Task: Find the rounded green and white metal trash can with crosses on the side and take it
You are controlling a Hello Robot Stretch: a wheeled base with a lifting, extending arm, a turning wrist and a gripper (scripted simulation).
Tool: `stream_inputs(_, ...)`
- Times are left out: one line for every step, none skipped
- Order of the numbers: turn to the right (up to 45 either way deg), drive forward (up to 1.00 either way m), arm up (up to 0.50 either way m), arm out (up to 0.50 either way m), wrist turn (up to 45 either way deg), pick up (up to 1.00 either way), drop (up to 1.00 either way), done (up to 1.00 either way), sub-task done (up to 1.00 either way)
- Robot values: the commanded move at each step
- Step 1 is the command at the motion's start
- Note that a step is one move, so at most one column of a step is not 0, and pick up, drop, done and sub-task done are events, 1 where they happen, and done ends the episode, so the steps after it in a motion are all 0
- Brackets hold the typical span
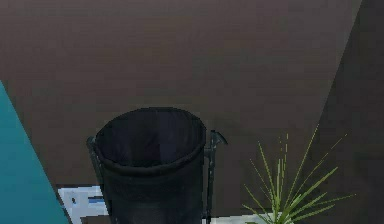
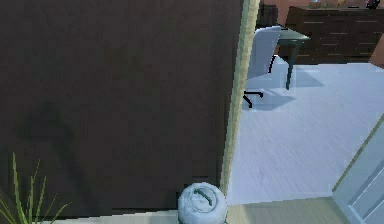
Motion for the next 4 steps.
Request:
stream_inputs(0.0,0.0,0.14,0.0,0.0,0.0,0.0,0.0,0.0)
stream_inputs(0.0,0.0,0.0,0.24,0.0,0.0,0.0,0.0,0.0)
stream_inputs(0.0,0.0,0.0,0.0,45.0,0.0,0.0,0.0,0.0)
stream_inputs(0.0,0.0,0.0,0.0,45.0,0.0,0.0,0.0,0.0)
